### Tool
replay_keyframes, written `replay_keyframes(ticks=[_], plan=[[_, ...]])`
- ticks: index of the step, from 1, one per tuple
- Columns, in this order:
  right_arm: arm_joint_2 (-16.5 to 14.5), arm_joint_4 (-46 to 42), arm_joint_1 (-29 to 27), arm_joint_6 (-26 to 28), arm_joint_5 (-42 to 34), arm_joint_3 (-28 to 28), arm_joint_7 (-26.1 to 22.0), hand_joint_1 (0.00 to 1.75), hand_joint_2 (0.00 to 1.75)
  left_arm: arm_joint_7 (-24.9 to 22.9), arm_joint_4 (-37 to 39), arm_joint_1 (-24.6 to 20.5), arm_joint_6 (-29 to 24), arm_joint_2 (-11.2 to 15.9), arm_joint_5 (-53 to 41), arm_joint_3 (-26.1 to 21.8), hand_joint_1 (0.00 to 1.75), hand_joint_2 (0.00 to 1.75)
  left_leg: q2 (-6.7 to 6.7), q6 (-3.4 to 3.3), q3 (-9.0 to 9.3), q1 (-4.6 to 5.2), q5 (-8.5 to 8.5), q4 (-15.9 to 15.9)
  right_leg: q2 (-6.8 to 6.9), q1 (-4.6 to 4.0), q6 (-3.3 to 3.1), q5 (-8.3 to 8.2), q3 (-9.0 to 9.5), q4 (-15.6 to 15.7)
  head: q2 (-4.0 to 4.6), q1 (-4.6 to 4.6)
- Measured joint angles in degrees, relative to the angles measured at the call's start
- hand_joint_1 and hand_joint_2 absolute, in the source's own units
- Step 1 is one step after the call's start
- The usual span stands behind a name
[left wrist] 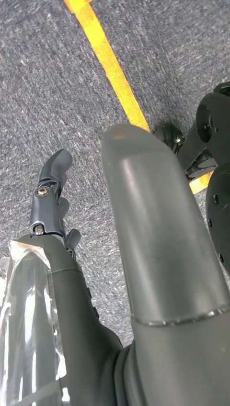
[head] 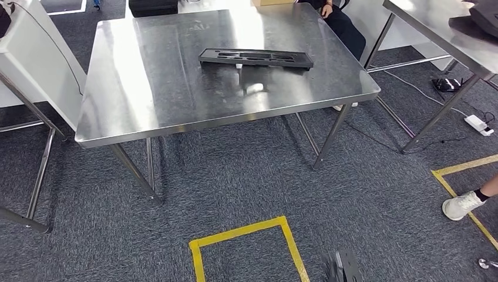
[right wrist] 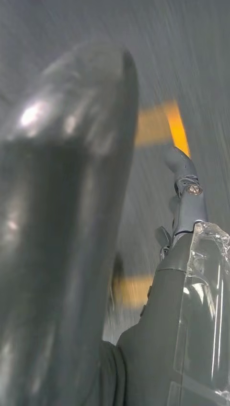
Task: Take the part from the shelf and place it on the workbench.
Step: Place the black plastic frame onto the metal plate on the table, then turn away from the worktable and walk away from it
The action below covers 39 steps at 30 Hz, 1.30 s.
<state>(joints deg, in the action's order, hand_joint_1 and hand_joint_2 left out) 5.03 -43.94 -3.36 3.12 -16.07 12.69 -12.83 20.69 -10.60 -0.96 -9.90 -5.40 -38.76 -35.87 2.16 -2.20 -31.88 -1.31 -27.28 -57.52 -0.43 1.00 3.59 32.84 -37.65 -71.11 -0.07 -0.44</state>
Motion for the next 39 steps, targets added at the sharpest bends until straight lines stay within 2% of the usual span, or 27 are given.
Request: replay_keyframes(ticks=[1,2,4,5,7,9,11,13,14,15,16,18,20,22,24,25,26,27,29,30,31,33,34,35,37,38,39], plan=[[0.05,5.03,0.11,0.27,0.06,-0.81,0.37,0.00,0.00,-0.11,0.03,0.00,-0.05,-0.01,-0.11,0.01,0.00,0.00,0.58,0.02,0.06,0.01,0.00,-0.01,0.64,0.04,0.52,-1.42,1.96,3.55,0.00,0.03],[0.07,9.37,0.36,0.66,0.30,-1.37,1.47,0.00,0.00,-0.29,0.07,-0.02,-0.11,0.01,-0.20,0.02,0.00,0.00,1.19,0.11,0.17,0.13,-0.03,-0.05,2.13,0.05,0.84,-2.78,4.27,7.90,0.00,0.14],[0.03,16.23,1.18,1.53,1.09,-1.85,5.82,0.00,0.00,-0.88,0.15,-0.04,-0.23,0.04,-0.34,0.03,0.00,0.00,2.47,0.57,0.49,0.55,-0.24,-0.11,4.40,-0.19,0.57,-4.50,7.23,13.63,0.00,0.15],[-0.04,19.10,1.53,1.75,1.46,-1.89,8.37,0.00,0.00,-1.19,0.18,-0.06,-0.28,0.09,-0.50,0.03,0.00,0.00,3.08,0.87,0.71,0.75,-0.36,-0.12,4.78,-0.31,0.11,-4.71,7.51,14.43,0.00,0.14],[-0.14,23.74,1.79,1.85,1.91,-1.89,12.20,0.00,0.00,-1.65,0.22,-0.15,-0.31,0.16,-0.81,0.05,0.00,0.00,4.02,1.45,1.10,0.72,-0.53,-0.10,3.39,-0.25,-0.88,-5.01,7.25,14.29,0.00,-0.04],[-0.27,26.87,1.87,1.85,2.00,-1.89,13.81,0.00,0.00,-1.85,0.22,-0.22,-0.31,0.21,-0.99,0.07,0.00,0.00,2.34,2.04,0.65,0.40,-2.12,-1.69,2.15,0.14,-1.78,-5.44,7.16,14.36,0.00,-0.08],[-0.35,28.88,2.35,1.86,2.01,-1.89,14.32,0.00,0.00,-2.03,0.28,-0.16,-0.29,0.25,-1.09,0.07,0.00,0.00,-0.75,2.34,-1.79,0.22,-6.16,-7.54,0.87,0.25,-2.58,-5.92,6.82,14.38,0.00,-0.11],[-0.43,30.40,2.80,1.79,2.02,-1.89,14.78,0.00,0.00,-2.23,0.39,-0.06,-0.28,0.26,-1.24,0.09,0.00,0.00,-1.99,2.26,-4.80,0.22,-9.51,-14.61,-0.55,-0.06,-3.05,-6.24,6.38,14.34,0.00,-0.08],[-0.51,31.02,2.87,1.71,2.07,-1.89,15.19,0.00,0.00,-2.31,0.45,-0.02,-0.27,0.29,-1.36,0.10,0.00,0.00,-2.15,2.17,-5.36,0.22,-9.66,-16.09,-1.27,-0.19,-3.13,-6.32,6.29,14.30,0.00,-0.08],[-0.60,31.51,2.87,1.64,2.16,-1.89,15.75,0.00,0.00,-2.38,0.48,-0.01,-0.27,0.34,-1.54,0.14,0.00,0.00,-2.29,2.03,-4.86,0.22,-8.67,-15.38,-1.99,-0.27,-3.14,-6.38,6.27,14.25,0.00,-0.08],[-0.70,31.92,2.87,1.59,2.32,-1.89,16.38,0.00,0.00,-2.43,0.50,-0.02,-0.25,0.41,-1.76,0.18,0.00,0.00,-2.59,1.84,-3.35,0.21,-6.85,-12.58,-2.71,-0.30,-3.09,-6.40,6.30,14.15,0.00,-0.08],[-0.96,32.47,2.94,1.61,2.71,-1.89,17.62,0.00,0.00,-2.41,0.52,-0.02,-0.16,0.62,-2.21,0.33,0.00,0.00,-4.99,1.42,0.49,0.11,-3.51,-5.01,-4.08,-0.46,-2.88,-6.44,6.10,13.72,0.00,-0.06],[-1.16,32.74,3.11,1.63,3.09,-1.87,18.47,0.00,0.00,-2.04,0.54,-0.04,-0.07,0.83,-2.55,0.52,0.00,0.00,-6.63,1.20,2.23,0.23,-2.52,-1.16,-5.29,-0.54,-2.36,-6.62,5.49,13.32,0.00,-0.02],[-1.26,33.04,3.19,1.62,3.53,-1.83,19.02,0.00,0.00,-1.37,0.55,-0.09,-0.02,0.92,-2.85,0.75,0.00,0.00,-5.62,0.82,2.22,0.57,-2.36,-0.79,-6.52,-0.39,-1.54,-7.04,4.79,13.45,0.00,-0.04],[-1.39,33.38,3.18,1.55,3.93,-1.75,19.38,0.00,0.00,-0.81,0.55,-0.20,0.08,1.00,-3.11,1.09,0.00,0.00,-4.16,-0.04,2.27,0.53,-1.73,-0.12,-5.25,-0.44,-1.14,-6.53,3.69,12.30,0.00,0.04],[-1.43,33.47,3.22,1.52,4.08,-1.71,19.49,0.00,0.00,-0.65,0.55,-0.25,0.15,1.03,-3.20,1.27,0.00,0.00,-3.34,-0.40,2.23,0.42,-1.44,0.20,-3.81,-0.58,-1.21,-5.41,2.49,10.14,0.00,0.16],[-1.44,33.52,3.27,1.50,4.18,-1.69,19.55,0.00,0.00,-0.57,0.56,-0.25,0.26,1.07,-3.25,1.43,0.00,0.00,-2.49,-0.61,2.14,0.42,-1.29,0.33,-2.08,-0.57,-1.42,-3.74,0.91,6.79,0.00,0.27],[-1.41,33.53,3.32,1.48,4.24,-1.68,19.58,0.00,0.00,-0.53,0.57,-0.20,0.34,1.08,-3.25,1.52,0.00,0.00,-1.65,-0.70,2.01,0.46,-1.25,0.33,-1.07,-0.55,-1.55,-1.99,-0.95,2.79,0.00,0.36],[-1.39,33.57,3.27,1.48,4.32,-1.67,19.58,0.00,0.00,-0.51,0.60,-0.11,0.48,1.09,-3.25,1.61,0.00,0.00,0.08,-0.68,1.83,0.52,-1.26,0.31,-0.28,-0.19,-1.16,-0.04,-3.28,-2.81,0.00,0.39],[-1.40,33.60,3.22,1.47,4.36,-1.67,19.59,0.00,0.00,-0.50,0.61,-0.11,0.50,1.09,-3.25,1.63,0.00,0.00,0.86,-0.65,1.81,0.50,-1.28,0.30,0.00,0.03,-0.64,-0.34,-2.79,-2.48,0.00,0.40],[-1.38,33.63,3.18,1.46,4.39,-1.66,19.59,0.00,0.00,-0.49,0.61,-0.13,0.50,1.08,-3.25,1.66,0.00,0.00,1.57,-0.55,1.85,0.45,-1.33,0.29,0.42,0.25,-0.01,-1.41,-1.00,0.37,0.00,0.39],[-1.32,33.68,3.25,1.45,4.47,-1.66,19.60,0.00,0.00,-0.45,0.61,-0.20,0.52,1.07,-3.25,1.68,0.00,0.00,2.82,-0.12,2.14,0.50,-1.54,0.24,2.45,0.39,0.82,-4.03,4.14,9.08,0.00,0.43],[-1.30,33.69,3.34,1.38,4.51,-1.66,19.60,0.00,0.00,-0.43,0.61,-0.21,0.57,1.08,-3.25,1.69,0.00,0.00,3.38,0.23,2.31,0.60,-1.69,0.22,3.30,0.23,0.75,-4.88,5.93,12.25,0.00,0.43],[-1.30,33.69,3.40,1.26,4.59,-1.65,19.59,0.00,0.00,-0.43,0.61,-0.23,0.64,1.10,-3.25,1.69,0.00,0.00,3.87,0.61,2.49,0.73,-1.78,0.20,3.78,0.02,0.43,-5.24,6.75,13.83,0.00,0.41],[-1.28,33.77,3.34,0.88,4.81,-1.52,19.39,0.00,0.00,-0.63,0.61,-0.36,0.84,1.13,-3.31,1.74,0.00,0.00,4.82,1.32,2.87,0.77,-1.92,0.31,3.01,-0.29,-0.42,-5.38,6.54,14.12,0.00,0.37],[-1.26,33.84,3.27,0.74,4.94,-1.39,19.20,0.00,0.00,-0.84,0.61,-0.44,1.01,1.14,-3.37,1.79,0.00,0.00,4.82,1.69,3.01,0.60,-2.13,0.20,2.41,0.01,-0.81,-5.49,6.54,14.17,0.00,0.35],[-1.25,33.90,3.23,0.65,5.06,-1.24,18.92,0.00,0.00,-1.03,0.61,-0.51,1.21,1.16,-3.49,1.86,0.00,0.00,3.94,1.99,2.89,0.44,-2.81,-0.45,1.87,0.27,-1.14,-5.61,6.59,14.26,0.00,0.28]])
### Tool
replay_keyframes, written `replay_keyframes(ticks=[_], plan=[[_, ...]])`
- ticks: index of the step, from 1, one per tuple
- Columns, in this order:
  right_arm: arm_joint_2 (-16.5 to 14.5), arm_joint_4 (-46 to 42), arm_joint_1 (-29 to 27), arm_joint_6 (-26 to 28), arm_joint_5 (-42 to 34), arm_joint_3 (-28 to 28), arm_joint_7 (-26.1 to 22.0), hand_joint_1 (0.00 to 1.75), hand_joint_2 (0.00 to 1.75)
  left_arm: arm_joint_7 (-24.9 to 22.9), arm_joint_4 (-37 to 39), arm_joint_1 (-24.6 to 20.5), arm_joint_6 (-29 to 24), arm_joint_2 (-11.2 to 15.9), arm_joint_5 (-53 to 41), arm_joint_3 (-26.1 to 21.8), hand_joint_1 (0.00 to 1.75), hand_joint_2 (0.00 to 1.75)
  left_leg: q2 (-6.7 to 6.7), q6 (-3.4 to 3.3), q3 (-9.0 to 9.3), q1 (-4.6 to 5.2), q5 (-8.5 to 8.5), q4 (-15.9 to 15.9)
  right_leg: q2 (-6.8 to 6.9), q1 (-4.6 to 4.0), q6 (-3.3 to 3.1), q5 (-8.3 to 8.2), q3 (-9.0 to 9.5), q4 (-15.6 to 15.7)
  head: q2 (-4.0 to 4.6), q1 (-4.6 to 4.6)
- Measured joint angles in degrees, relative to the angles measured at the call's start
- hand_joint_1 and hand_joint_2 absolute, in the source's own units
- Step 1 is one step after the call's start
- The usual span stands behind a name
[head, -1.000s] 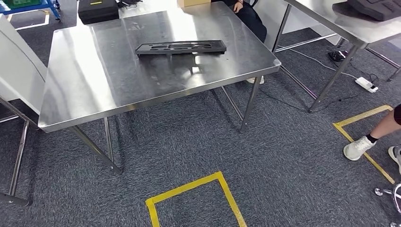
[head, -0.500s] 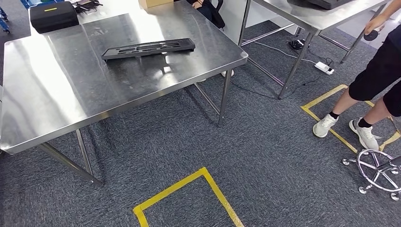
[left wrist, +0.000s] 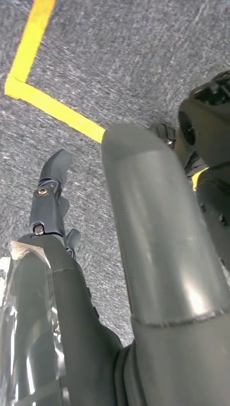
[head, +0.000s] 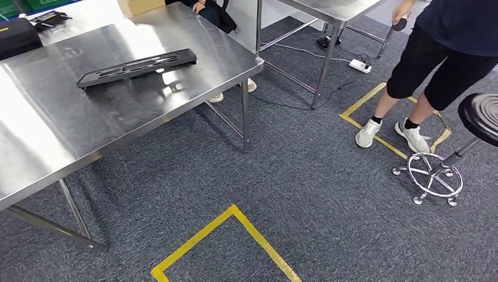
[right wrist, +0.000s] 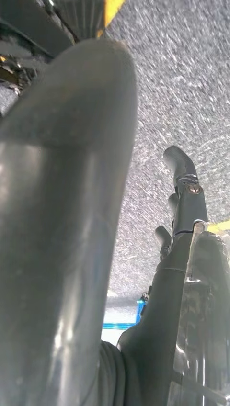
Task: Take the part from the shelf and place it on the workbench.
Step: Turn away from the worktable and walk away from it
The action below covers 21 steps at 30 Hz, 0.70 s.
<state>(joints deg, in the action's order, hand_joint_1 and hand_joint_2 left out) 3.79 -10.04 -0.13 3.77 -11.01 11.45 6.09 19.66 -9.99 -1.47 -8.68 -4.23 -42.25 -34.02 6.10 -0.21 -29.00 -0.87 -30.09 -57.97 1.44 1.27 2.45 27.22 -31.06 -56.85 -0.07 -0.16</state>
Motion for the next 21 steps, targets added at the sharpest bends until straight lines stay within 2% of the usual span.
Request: replay_keyframes(ticks=[1,2,3,4,5,6,7,8,10,12,14,15,16,18,20,21], plan=[[0.02,0.04,0.00,-0.06,0.12,0.17,-0.30,0.00,0.00,-0.21,0.01,-0.01,0.24,0.02,-0.11,0.06,0.00,0.00,-1.41,0.24,-0.61,-0.14,-1.29,-1.68,-0.54,0.26,-0.38,-0.16,0.10,0.09,0.00,-0.11],[0.04,0.05,0.04,-0.09,0.26,0.34,-0.62,0.00,0.00,-0.45,0.05,0.02,0.46,0.04,-0.22,0.09,0.00,0.00,-3.19,0.39,-1.85,-0.26,-3.17,-4.62,-1.04,0.44,-0.74,-0.30,0.15,0.13,0.00,-0.25],[0.06,0.05,0.09,-0.14,0.44,0.50,-0.94,0.00,0.00,-0.70,0.11,0.13,0.61,0.07,-0.30,0.11,0.00,0.00,-4.71,0.42,-3.56,-0.26,-5.24,-8.45,-1.60,0.28,-0.97,-0.36,0.04,0.11,0.00,-0.36],[0.08,0.05,0.13,-0.24,0.63,0.65,-1.20,0.00,0.00,-0.94,0.19,0.33,0.71,0.10,-0.30,0.12,0.00,0.00,-5.50,0.40,-5.37,-0.26,-6.98,-12.33,-2.25,0.15,-1.16,-0.43,-0.03,0.09,0.00,-0.41],[0.10,0.06,0.16,-0.36,0.83,0.79,-1.43,0.00,0.00,-1.10,0.25,0.55,0.74,0.15,-0.27,0.11,0.00,0.00,-5.90,0.39,-6.80,-0.26,-7.89,-15.20,-2.97,0.02,-1.24,-0.43,-0.06,0.05,0.00,-0.40],[0.10,0.07,0.17,-0.51,0.98,0.89,-1.58,0.00,0.00,-1.14,0.28,0.74,0.74,0.20,-0.20,0.10,0.00,0.00,-6.09,0.37,-7.41,-0.26,-7.59,-16.18,-3.74,-0.06,-1.24,-0.43,-0.02,0.00,0.00,-0.41],[0.10,0.07,0.17,-0.66,1.19,1.01,-1.69,0.00,0.00,-1.09,0.31,0.85,0.72,0.23,-0.07,0.10,0.00,0.00,-6.26,0.32,-7.00,-0.29,-6.15,-14.91,-4.50,-0.06,-1.23,-0.43,0.06,-0.07,0.00,-0.40],[0.09,0.07,0.20,-0.76,1.51,1.19,-1.79,0.00,0.00,-1.04,0.32,0.86,0.68,0.25,0.07,0.09,0.00,0.00,-6.66,0.27,-5.72,-0.38,-3.93,-11.80,-5.25,-0.05,-1.21,-0.41,0.13,-0.18,0.00,-0.42],[0.09,0.07,0.40,-0.77,2.43,1.88,-2.07,0.00,0.00,-0.93,0.37,0.77,0.56,0.23,0.37,0.09,0.00,0.00,-8.91,0.13,-2.66,-0.70,-0.29,-4.41,-6.67,-0.23,-0.94,-0.29,-0.09,-0.64,0.00,-0.38],[0.11,0.07,0.66,-0.65,3.34,2.61,-2.58,0.00,0.00,-0.92,0.43,0.73,0.35,0.12,0.62,0.07,0.00,0.00,-10.18,-0.20,-1.55,-0.64,0.44,-1.23,-7.92,-0.39,-0.31,-0.30,-0.74,-0.97,0.00,-0.31],[0.11,0.07,0.65,-0.55,4.16,3.25,-3.29,0.00,0.00,-1.00,0.44,0.71,-0.17,-0.06,0.87,0.04,0.00,0.00,-8.91,-0.96,-1.60,-0.37,0.51,-1.02,-8.83,-0.27,0.42,-0.51,-1.43,-0.92,0.00,-0.29],[0.10,0.07,0.56,-0.55,4.57,3.62,-3.70,0.00,0.00,-1.09,0.44,0.66,-0.53,-0.15,0.99,0.01,0.00,0.00,-8.23,-1.47,-1.57,-0.33,0.68,-0.89,-8.08,-0.22,0.60,-0.28,-1.85,-1.38,0.00,-0.27],[0.09,0.07,0.58,-0.54,4.97,4.03,-4.11,0.00,0.00,-1.18,0.44,0.61,-0.87,-0.26,1.08,-0.03,0.00,0.00,-7.49,-1.92,-1.56,-0.36,0.86,-0.74,-6.72,-0.27,0.60,0.50,-2.63,-2.84,0.00,-0.17],[0.08,0.07,0.86,-0.54,5.54,4.74,-4.76,0.00,0.00,-1.49,0.45,0.60,-1.38,-0.49,1.23,-0.11,0.00,0.00,-5.94,-2.46,-1.68,-0.25,1.01,-0.62,-3.35,-0.35,0.19,3.68,-5.71,-9.35,0.00,0.05],[0.08,0.07,1.17,-0.54,5.75,5.22,-5.04,0.00,0.00,-1.93,0.47,0.70,-1.56,-0.65,1.29,-0.15,0.00,0.00,-4.25,-2.57,-1.81,-0.08,0.98,-0.64,-2.24,-0.34,0.16,6.47,-9.10,-16.54,0.00,0.16],[0.07,0.07,1.20,-0.54,5.75,5.36,-5.07,0.00,0.00,-2.12,0.48,0.73,-1.57,-0.70,1.28,-0.16,0.00,0.00,-3.47,-2.57,-1.84,-0.04,0.95,-0.65,-2.06,-0.30,0.47,6.68,-9.55,-17.77,0.00,0.16]])
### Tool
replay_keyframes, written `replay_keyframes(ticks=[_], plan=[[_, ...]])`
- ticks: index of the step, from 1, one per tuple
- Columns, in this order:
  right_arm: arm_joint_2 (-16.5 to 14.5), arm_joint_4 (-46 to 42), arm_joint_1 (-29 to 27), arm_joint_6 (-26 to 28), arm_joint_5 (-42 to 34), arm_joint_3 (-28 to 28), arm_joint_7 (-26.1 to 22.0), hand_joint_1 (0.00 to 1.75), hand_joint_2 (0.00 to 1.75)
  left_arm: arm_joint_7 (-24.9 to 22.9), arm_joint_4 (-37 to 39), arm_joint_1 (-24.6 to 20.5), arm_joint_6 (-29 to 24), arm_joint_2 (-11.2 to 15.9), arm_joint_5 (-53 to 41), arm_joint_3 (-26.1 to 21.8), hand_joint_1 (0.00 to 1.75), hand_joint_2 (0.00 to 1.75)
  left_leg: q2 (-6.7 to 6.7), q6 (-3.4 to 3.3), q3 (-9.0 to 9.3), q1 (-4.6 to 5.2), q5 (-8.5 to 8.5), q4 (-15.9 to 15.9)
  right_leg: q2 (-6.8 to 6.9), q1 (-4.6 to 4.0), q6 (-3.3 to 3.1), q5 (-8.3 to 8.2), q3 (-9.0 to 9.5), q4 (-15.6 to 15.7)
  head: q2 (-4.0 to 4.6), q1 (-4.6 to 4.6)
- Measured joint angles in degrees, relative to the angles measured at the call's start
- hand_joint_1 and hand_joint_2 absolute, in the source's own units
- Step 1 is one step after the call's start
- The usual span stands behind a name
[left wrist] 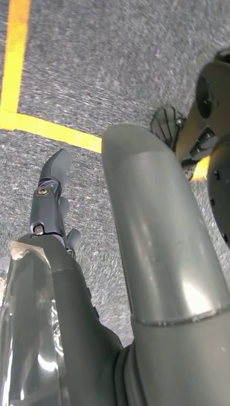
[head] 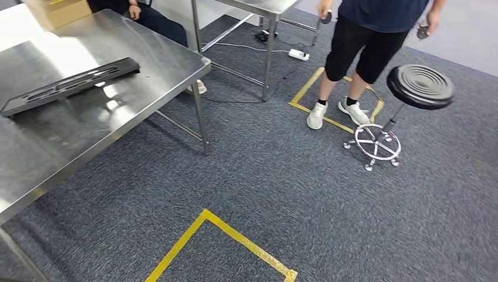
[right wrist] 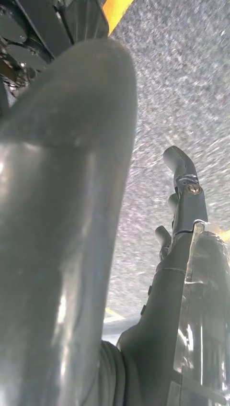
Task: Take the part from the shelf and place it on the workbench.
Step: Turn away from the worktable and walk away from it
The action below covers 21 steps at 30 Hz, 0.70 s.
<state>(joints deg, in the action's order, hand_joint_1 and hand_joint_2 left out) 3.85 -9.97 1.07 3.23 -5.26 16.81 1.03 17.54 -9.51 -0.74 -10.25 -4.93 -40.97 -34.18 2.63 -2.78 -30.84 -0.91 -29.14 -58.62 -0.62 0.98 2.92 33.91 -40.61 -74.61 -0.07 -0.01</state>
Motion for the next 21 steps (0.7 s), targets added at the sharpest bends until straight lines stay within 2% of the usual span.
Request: replay_keyframes(ticks=[1,2,3,4,5,6,8,9,11,12,13,14,15,16,17,18,19,20,21], plan=[[0.01,0.00,-0.01,0.00,-0.05,0.11,0.07,0.00,0.00,-0.09,0.01,-0.01,0.00,-0.07,-0.02,-0.01,0.00,0.00,0.71,0.03,0.04,0.00,-0.05,0.00,0.25,0.05,0.48,-0.73,0.85,1.30,0.00,0.01],[0.03,0.00,-0.05,0.01,-0.15,0.20,0.21,0.00,0.00,-0.11,0.01,-0.04,0.00,-0.13,-0.08,-0.01,0.00,0.00,1.36,0.11,0.14,-0.02,-0.13,-0.01,0.82,0.09,0.98,-2.11,2.88,4.88,0.00,0.03],[0.07,0.00,-0.07,0.03,-0.30,0.26,0.37,0.00,0.00,-0.10,0.01,-0.09,0.00,-0.19,-0.19,-0.01,0.00,0.00,1.94,0.25,0.30,0.03,-0.24,-0.01,2.07,0.08,1.27,-3.61,5.39,9.46,0.00,0.08],[0.12,0.00,-0.01,0.09,-0.45,0.30,0.55,0.00,0.00,-0.08,0.01,-0.14,0.01,-0.25,-0.30,-0.01,0.00,0.00,2.48,0.51,0.49,0.16,-0.40,-0.01,3.30,-0.10,1.33,-4.88,7.48,13.34,0.00,0.13],[0.14,0.00,0.06,0.19,-0.59,0.30,0.69,0.00,0.00,-0.07,0.00,-0.18,0.03,-0.27,-0.41,-0.01,0.00,0.00,2.92,0.79,0.68,0.29,-0.55,-0.01,4.16,-0.30,1.12,-5.67,8.86,15.79,0.00,0.11],[0.14,0.00,0.10,0.29,-0.70,0.30,0.80,0.00,0.00,-0.06,-0.01,-0.23,0.09,-0.28,-0.49,-0.01,0.00,0.00,3.42,1.09,0.91,0.41,-0.68,0.04,4.54,-0.55,0.77,-5.97,9.22,16.70,0.00,0.07],[0.12,0.02,0.09,0.44,-0.87,0.31,1.06,0.00,0.00,0.04,-0.02,-0.42,0.49,-0.27,-0.74,-0.01,0.00,0.00,4.48,1.75,1.39,0.40,-0.87,0.28,3.32,-0.67,0.00,-6.22,9.14,16.75,0.00,-0.03],[0.08,0.03,0.04,0.47,-0.97,0.30,1.25,0.00,0.00,0.19,-0.03,-0.54,0.76,-0.18,-0.89,-0.01,0.00,0.00,4.15,2.11,1.51,0.26,-1.22,0.10,2.68,-0.42,-0.36,-6.35,9.15,16.95,0.00,-0.08],[-0.02,0.05,0.03,0.48,-1.33,0.29,1.72,0.00,0.00,0.78,-0.04,-0.64,1.12,0.01,-1.32,0.01,0.00,0.00,1.29,2.62,0.40,-0.04,-3.58,-2.98,1.47,0.26,-1.31,-6.77,9.50,17.31,0.00,-0.29],[-0.09,0.06,0.02,0.48,-1.61,0.28,1.93,0.00,0.00,1.02,-0.04,-0.65,1.17,0.13,-1.61,0.01,0.00,0.00,-0.67,2.76,-1.04,-0.18,-5.54,-6.37,0.86,0.38,-1.63,-6.87,9.41,17.34,0.00,-0.40],[-0.14,0.07,0.00,0.48,-1.94,0.28,2.09,0.00,0.00,1.16,-0.04,-0.62,1.18,0.20,-1.97,0.04,0.00,0.00,-1.88,2.84,-2.90,-0.22,-7.45,-10.33,0.20,0.32,-1.89,-6.95,9.35,17.32,0.00,-0.48],[-0.20,0.07,-0.07,0.48,-2.25,0.27,2.17,0.00,0.00,1.18,-0.04,-0.59,1.21,0.28,-2.36,0.10,0.00,0.00,-2.44,2.92,-4.61,-0.24,-8.66,-13.71,-0.56,0.24,-1.97,-6.95,9.32,17.30,0.00,-0.50],[-0.26,0.07,-0.17,0.48,-2.50,0.25,2.20,0.00,0.00,1.16,-0.04,-0.58,1.25,0.35,-2.66,0.19,0.00,0.00,-2.67,2.98,-5.70,-0.24,-8.81,-15.55,-1.36,0.17,-1.97,-6.95,9.32,17.27,0.00,-0.50],[-0.34,0.07,-0.29,0.48,-2.67,0.24,2.21,0.00,0.00,1.15,-0.04,-0.59,1.29,0.41,-2.86,0.27,0.00,0.00,-2.79,2.98,-5.76,-0.26,-7.71,-15.16,-2.17,0.14,-1.96,-6.94,9.38,17.22,0.00,-0.51],[-0.42,0.07,-0.38,0.48,-2.77,0.22,2.22,0.00,0.00,1.15,-0.04,-0.62,1.33,0.46,-2.99,0.34,0.00,0.00,-2.99,2.95,-4.80,-0.33,-5.70,-12.65,-2.98,0.15,-1.94,-6.93,9.48,17.15,0.00,-0.51],[-0.51,0.07,-0.44,0.48,-2.83,0.21,2.22,0.00,0.00,1.15,-0.04,-0.64,1.36,0.52,-3.04,0.37,0.00,0.00,-3.84,2.88,-3.21,-0.49,-3.37,-8.80,-3.79,0.18,-1.91,-6.91,9.50,17.03,0.00,-0.53],[-0.60,0.07,-0.42,0.48,-2.87,0.20,2.23,0.00,0.00,1.15,-0.04,-0.65,1.40,0.57,-3.08,0.40,0.00,0.00,-5.34,2.82,-1.65,-0.68,-1.69,-5.04,-4.56,0.00,-1.73,-6.83,9.36,16.75,0.00,-0.51],[-0.67,0.07,-0.37,0.48,-2.89,0.19,2.23,0.00,0.00,1.15,-0.04,-0.68,1.44,0.62,-3.10,0.46,0.00,0.00,-6.54,2.75,-0.56,-0.79,-0.70,-2.32,-5.29,-0.08,-1.47,-6.81,9.06,16.55,0.00,-0.48],[-0.70,0.07,-0.37,0.49,-2.91,0.19,2.23,0.00,0.00,1.15,-0.04,-0.74,1.48,0.66,-3.11,0.56,0.00,0.00,-7.48,2.61,-0.07,-0.76,-0.41,-0.86,-5.97,-0.13,-1.10,-6.84,8.69,16.43,0.00,-0.45]])
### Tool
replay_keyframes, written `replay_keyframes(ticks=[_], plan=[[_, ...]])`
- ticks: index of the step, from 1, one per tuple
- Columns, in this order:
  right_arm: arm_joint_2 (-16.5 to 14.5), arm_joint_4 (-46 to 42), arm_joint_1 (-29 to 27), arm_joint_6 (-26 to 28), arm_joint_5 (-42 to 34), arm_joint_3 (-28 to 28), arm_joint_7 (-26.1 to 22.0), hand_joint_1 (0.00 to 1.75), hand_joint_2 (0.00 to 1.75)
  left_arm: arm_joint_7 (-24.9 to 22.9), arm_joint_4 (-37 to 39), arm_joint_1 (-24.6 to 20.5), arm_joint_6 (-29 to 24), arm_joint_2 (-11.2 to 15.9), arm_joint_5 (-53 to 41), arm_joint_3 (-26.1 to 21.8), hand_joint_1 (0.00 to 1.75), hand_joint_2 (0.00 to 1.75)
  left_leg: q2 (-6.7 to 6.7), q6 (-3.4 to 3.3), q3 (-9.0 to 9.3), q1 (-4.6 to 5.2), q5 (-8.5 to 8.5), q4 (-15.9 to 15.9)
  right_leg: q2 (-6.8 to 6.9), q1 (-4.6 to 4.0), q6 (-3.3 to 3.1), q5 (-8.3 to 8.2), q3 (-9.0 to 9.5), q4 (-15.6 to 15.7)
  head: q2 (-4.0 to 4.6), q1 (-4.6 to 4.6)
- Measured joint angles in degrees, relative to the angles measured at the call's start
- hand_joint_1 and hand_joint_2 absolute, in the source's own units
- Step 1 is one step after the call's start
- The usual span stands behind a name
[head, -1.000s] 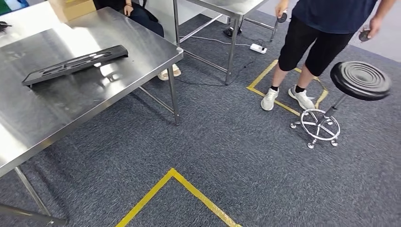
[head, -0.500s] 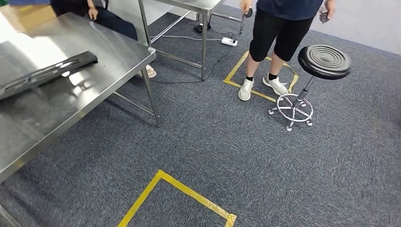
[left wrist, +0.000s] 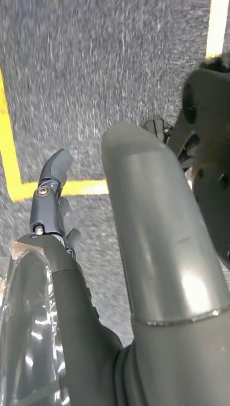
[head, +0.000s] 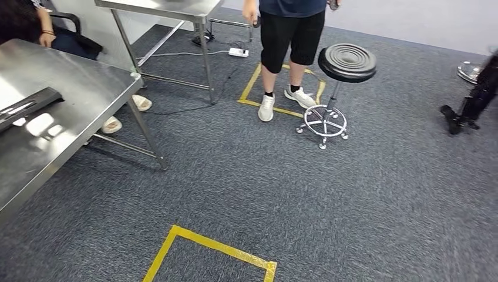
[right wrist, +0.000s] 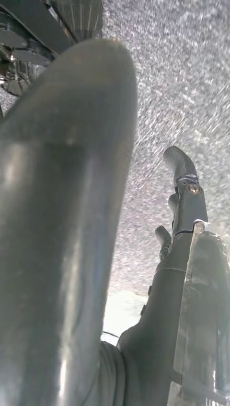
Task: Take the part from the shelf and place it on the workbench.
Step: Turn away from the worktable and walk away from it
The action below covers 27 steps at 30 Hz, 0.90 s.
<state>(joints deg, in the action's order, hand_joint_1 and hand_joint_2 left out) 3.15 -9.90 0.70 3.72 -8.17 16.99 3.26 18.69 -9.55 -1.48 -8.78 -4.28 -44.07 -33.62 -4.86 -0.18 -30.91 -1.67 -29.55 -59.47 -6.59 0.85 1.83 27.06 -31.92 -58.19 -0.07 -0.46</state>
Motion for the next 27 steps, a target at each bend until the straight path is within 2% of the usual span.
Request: replay_keyframes(ticks=[1,2,3,5,6,7,8,9,10,11,12,13,14,15,16,17,18,19,20,21,22,23,24,25,26,27], plan=[[-0.02,0.01,-0.05,0.00,-0.01,-0.01,0.01,0.00,0.00,0.00,-0.01,-0.07,0.04,0.02,-0.01,0.11,0.00,0.00,-0.11,-0.22,0.05,0.19,-0.15,0.29,-0.64,0.03,0.46,-0.12,-0.48,-0.02,0.00,0.03],[-0.03,0.02,-0.18,0.01,-0.01,-0.02,0.01,0.00,0.00,0.01,-0.02,-0.19,0.05,0.03,-0.01,0.22,0.00,0.00,0.64,-0.58,0.02,0.36,-0.01,0.35,-1.34,0.19,0.91,-0.32,-0.84,0.16,0.00,0.03],[-0.05,0.03,-0.34,0.02,-0.01,-0.03,0.02,0.00,0.00,0.01,-0.03,-0.30,0.05,0.04,-0.02,0.31,0.00,0.00,1.39,-1.04,0.19,0.43,0.20,0.59,-0.98,0.27,1.23,-0.34,-1.15,-0.03,0.00,0.03],[-0.14,0.04,-0.36,0.03,0.01,-0.03,0.02,0.00,0.00,-0.01,-0.04,-0.46,0.09,0.08,-0.15,0.50,0.00,0.00,3.02,-1.89,0.59,0.39,0.62,1.13,1.99,0.09,1.32,1.07,-2.73,-2.85,0.00,0.20],[-0.18,0.04,-0.24,0.04,0.05,-0.03,0.02,0.00,0.00,-0.09,-0.04,-0.46,0.15,0.09,-0.27,0.61,0.00,0.00,3.92,-2.13,0.71,0.46,0.70,1.24,4.01,0.05,1.09,2.57,-4.31,-6.08,0.00,0.30],[-0.21,0.04,-0.11,0.04,0.12,-0.03,0.03,0.00,0.00,-0.19,-0.04,-0.42,0.25,0.12,-0.41,0.72,0.00,0.00,4.78,-2.25,0.68,0.57,0.69,1.25,5.19,-0.02,0.91,4.25,-6.28,-9.96,0.00,0.39],[-0.23,0.04,-0.03,0.03,0.23,-0.03,0.04,0.00,0.00,-0.33,-0.04,-0.39,0.38,0.15,-0.57,0.80,0.00,0.00,5.72,-2.29,0.65,0.66,0.67,1.24,5.65,0.02,0.89,5.58,-8.13,-13.68,0.00,0.45],[-0.28,0.04,0.00,0.00,0.40,-0.03,0.07,0.00,0.00,-0.49,-0.04,-0.38,0.48,0.19,-0.69,0.85,0.00,0.00,6.58,-2.28,0.62,0.70,0.64,1.24,5.87,0.10,1.09,6.21,-9.26,-16.00,0.00,0.44],[-0.34,0.04,-0.03,-0.04,0.63,-0.03,0.12,0.00,0.00,-0.61,-0.04,-0.39,0.54,0.23,-0.79,0.90,0.00,0.00,7.35,-2.24,0.63,0.71,0.59,1.23,6.05,0.21,1.52,5.91,-9.19,-16.04,0.00,0.46],[-0.40,0.04,-0.07,-0.08,0.91,-0.03,0.18,0.00,0.00,-0.74,-0.04,-0.41,0.55,0.26,-0.85,0.93,0.00,0.00,8.06,-2.15,0.70,0.67,0.51,1.23,6.42,0.33,2.08,4.83,-7.86,-13.68,0.00,0.49],[-0.44,0.04,-0.09,-0.11,1.21,-0.01,0.24,0.00,0.00,-0.82,-0.04,-0.42,0.49,0.29,-0.85,0.96,0.00,0.00,8.70,-1.99,0.84,0.64,0.39,1.23,7.29,0.43,2.63,3.32,-5.51,-9.46,0.00,0.51],[-0.52,0.04,-0.05,-0.16,1.51,0.02,0.30,0.00,0.00,-0.87,-0.05,-0.43,0.40,0.39,-0.83,0.97,0.00,0.00,9.28,-1.73,1.03,0.73,0.22,1.23,8.74,0.43,2.87,1.89,-3.25,-5.32,0.00,0.57],[-0.58,0.04,0.06,-0.26,1.74,0.06,0.33,0.00,0.00,-0.86,-0.05,-0.42,0.30,0.48,-0.80,0.97,0.00,0.00,9.82,-1.38,1.26,0.85,0.01,1.23,9.92,0.28,2.79,0.81,-1.49,-2.17,0.00,0.57],[-0.68,0.04,0.16,-0.40,1.92,0.10,0.34,0.00,0.00,-0.84,-0.06,-0.41,0.16,0.62,-0.77,0.97,0.00,0.00,10.32,-1.02,1.49,0.98,-0.16,1.26,10.74,0.10,2.44,0.25,-0.57,-0.51,-0.01,0.55],[-0.77,0.04,0.24,-0.58,2.07,0.15,0.34,0.00,0.00,-0.81,-0.07,-0.41,-0.03,0.77,-0.66,0.97,0.00,0.00,10.85,-0.66,1.74,1.08,-0.32,1.36,10.88,-0.13,1.95,0.07,-0.59,-0.26,-0.01,0.55],[-0.80,0.04,0.25,-0.78,2.17,0.21,0.34,0.00,0.00,-0.80,-0.07,-0.42,-0.27,0.87,-0.53,0.97,0.00,0.00,11.42,-0.31,2.03,1.04,-0.46,1.47,10.22,-0.26,1.50,-0.03,-0.68,-0.19,-0.01,0.51],[-0.86,0.04,0.20,-0.92,2.25,0.31,0.34,0.00,0.00,-0.81,-0.07,-0.44,-0.61,1.02,-0.39,0.96,0.00,0.00,11.60,0.02,2.26,0.88,-0.65,1.45,9.54,0.04,1.06,-0.11,-0.69,-0.10,-0.01,0.47],[-0.95,0.04,0.15,-1.03,2.31,0.44,0.34,0.00,0.00,-0.83,-0.08,-0.45,-0.99,1.18,-0.26,0.96,0.00,0.00,10.93,0.33,2.26,0.72,-1.26,0.95,8.89,0.29,0.70,-0.22,-0.67,0.02,0.00,0.43],[-1.04,0.05,0.11,-1.10,2.36,0.58,0.40,0.00,0.00,-0.87,-0.08,-0.43,-1.34,1.36,-0.21,0.96,0.00,0.00,9.61,0.53,1.74,0.59,-2.42,-0.57,8.26,0.53,0.27,-0.34,-0.55,0.14,0.00,0.32],[-1.13,0.05,0.10,-1.11,2.39,0.70,0.52,0.00,0.00,-0.99,-0.09,-0.35,-1.67,1.57,-0.20,0.96,0.00,0.00,7.92,0.64,0.59,0.48,-4.13,-3.23,7.67,0.72,-0.15,-0.43,-0.47,0.21,0.00,0.23],[-1.25,0.06,0.12,-1.13,2.40,0.77,0.73,0.00,0.00,-1.14,-0.08,-0.19,-1.93,1.79,-0.19,0.96,0.00,0.00,6.37,0.63,-1.10,0.48,-6.13,-6.79,7.07,0.54,-0.48,-0.47,-0.58,0.20,0.00,0.17],[-1.33,0.07,0.12,-1.14,2.33,0.79,1.04,0.00,0.00,-1.44,-0.08,0.03,-2.13,2.05,-0.18,0.97,0.00,0.00,5.51,0.58,-3.02,0.48,-7.85,-10.60,6.34,0.35,-0.78,-0.51,-0.67,0.18,0.00,0.14],[-1.42,0.07,0.12,-1.13,2.18,0.80,1.38,0.00,0.00,-1.92,-0.07,0.26,-2.26,2.31,-0.17,0.97,0.00,0.00,5.09,0.54,-4.51,0.49,-8.68,-13.35,5.55,0.20,-0.94,-0.53,-0.72,0.16,0.00,0.15],[-1.54,0.07,0.11,-1.07,1.96,0.80,1.75,0.00,0.00,-2.55,-0.05,0.43,-2.30,2.56,-0.20,0.97,0.00,0.00,4.86,0.49,-5.22,0.48,-8.34,-14.29,4.71,0.07,-1.00,-0.55,-0.70,0.13,0.00,0.15],[-1.62,0.07,0.09,-0.95,1.72,0.80,2.10,0.00,0.00,-3.28,-0.05,0.51,-2.27,2.77,-0.25,0.97,0.00,0.00,4.67,0.40,-4.90,0.47,-6.83,-13.05,3.85,0.00,-1.00,-0.54,-0.61,0.10,0.00,0.15],[-1.69,0.07,0.07,-0.80,1.51,0.80,2.33,0.00,0.00,-3.85,-0.04,0.53,-2.17,2.89,-0.32,0.97,0.00,0.00,4.19,0.32,-3.64,0.40,-4.56,-9.90,3.07,0.00,-0.97,-0.54,-0.48,0.07,0.00,0.13]])
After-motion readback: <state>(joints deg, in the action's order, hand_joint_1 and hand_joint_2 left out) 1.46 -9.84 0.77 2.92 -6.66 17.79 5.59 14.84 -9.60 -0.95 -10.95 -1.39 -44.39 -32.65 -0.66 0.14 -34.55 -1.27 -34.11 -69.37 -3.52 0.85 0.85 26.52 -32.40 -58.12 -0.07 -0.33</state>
